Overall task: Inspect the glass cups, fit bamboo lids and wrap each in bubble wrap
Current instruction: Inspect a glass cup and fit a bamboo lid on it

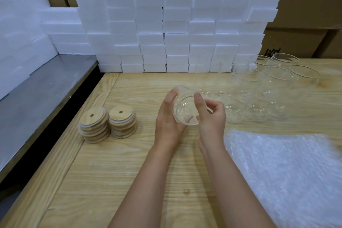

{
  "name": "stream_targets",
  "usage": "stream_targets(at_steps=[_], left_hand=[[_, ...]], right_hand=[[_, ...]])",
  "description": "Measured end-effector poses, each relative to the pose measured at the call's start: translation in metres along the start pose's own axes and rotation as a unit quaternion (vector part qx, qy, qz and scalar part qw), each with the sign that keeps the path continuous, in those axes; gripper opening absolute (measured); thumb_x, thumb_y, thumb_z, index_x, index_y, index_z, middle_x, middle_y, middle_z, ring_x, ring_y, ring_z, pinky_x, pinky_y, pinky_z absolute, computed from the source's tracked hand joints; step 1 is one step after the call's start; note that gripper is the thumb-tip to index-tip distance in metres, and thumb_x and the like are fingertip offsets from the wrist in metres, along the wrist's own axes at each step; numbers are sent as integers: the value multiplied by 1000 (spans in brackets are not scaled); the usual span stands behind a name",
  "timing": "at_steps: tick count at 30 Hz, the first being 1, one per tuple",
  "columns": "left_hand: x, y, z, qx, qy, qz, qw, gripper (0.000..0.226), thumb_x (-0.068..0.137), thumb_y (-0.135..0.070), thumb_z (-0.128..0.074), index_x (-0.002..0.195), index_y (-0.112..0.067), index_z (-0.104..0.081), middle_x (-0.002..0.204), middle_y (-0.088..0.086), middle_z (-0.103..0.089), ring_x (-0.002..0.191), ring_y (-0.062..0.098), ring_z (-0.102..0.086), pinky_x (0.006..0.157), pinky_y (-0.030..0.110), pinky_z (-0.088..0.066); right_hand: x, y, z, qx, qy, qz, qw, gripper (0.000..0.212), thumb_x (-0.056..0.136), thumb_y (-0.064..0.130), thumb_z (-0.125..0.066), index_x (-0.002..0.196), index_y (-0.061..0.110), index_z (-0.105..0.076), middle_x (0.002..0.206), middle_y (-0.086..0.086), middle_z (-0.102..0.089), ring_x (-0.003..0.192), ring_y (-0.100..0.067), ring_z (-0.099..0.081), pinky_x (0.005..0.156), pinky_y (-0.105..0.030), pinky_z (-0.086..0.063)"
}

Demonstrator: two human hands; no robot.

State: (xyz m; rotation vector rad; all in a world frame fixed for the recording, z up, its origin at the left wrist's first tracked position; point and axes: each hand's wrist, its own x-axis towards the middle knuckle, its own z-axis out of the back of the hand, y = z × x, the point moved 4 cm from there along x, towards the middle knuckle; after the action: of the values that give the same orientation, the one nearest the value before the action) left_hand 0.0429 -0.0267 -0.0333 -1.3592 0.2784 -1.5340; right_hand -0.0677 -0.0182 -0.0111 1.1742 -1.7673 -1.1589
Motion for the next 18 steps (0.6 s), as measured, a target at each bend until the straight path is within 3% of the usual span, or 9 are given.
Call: stream_targets(at_steps=[3,5,7,11,15,18], left_hand=[[0,-2,0,4,7,0,1000,84,71,-21,-85,132,-43,-31,145,-5,-45,128,13,-48,95,13,-39],[0,-1,1,0,10,9,1000,84,72,-19,-82,134,-43,-30,144,-8,-44,128,10,-47,95,4,-33],[-1,-1,3,-4,7,13,1000,83,72,-16,-79,137,-38,-32,140,-12,-43,126,8,-46,96,4,-32],[0,-1,6,8,1,14,1000,79,75,-12,-76,142,-20,-36,137,-15,-42,124,12,-49,98,28,-42],[2,-1,7,23,-12,7,1000,77,74,-12,-77,140,-15,-37,142,-5,-47,123,22,-53,96,32,-44],[2,1,7,11,-25,-8,1000,80,73,-14,-80,141,-16,-38,139,-12,-45,124,19,-51,99,36,-44]], right_hand=[[2,-2,-3,-18,0,4,1000,52,62,42,-82,94,23,-47,93,6,-54,74,6,-61,58,-10,-46],[2,-5,-5,-71,3,20,997,58,64,35,-87,98,26,-41,106,6,-48,100,-8,-58,79,-22,-51],[0,-7,-7,-118,16,53,991,68,62,31,-89,106,25,-37,117,3,-42,115,-17,-49,97,-32,-45],[-4,-7,-10,-150,63,105,981,78,61,25,-89,114,24,-33,127,0,-38,121,-16,-44,100,-27,-42],[-10,-4,-8,-161,92,139,973,75,61,26,-89,115,29,-36,129,2,-41,118,-8,-45,101,-32,-45],[-12,0,-4,-153,111,173,967,71,58,30,-84,112,37,-39,129,3,-42,119,-10,-47,103,-34,-44]])
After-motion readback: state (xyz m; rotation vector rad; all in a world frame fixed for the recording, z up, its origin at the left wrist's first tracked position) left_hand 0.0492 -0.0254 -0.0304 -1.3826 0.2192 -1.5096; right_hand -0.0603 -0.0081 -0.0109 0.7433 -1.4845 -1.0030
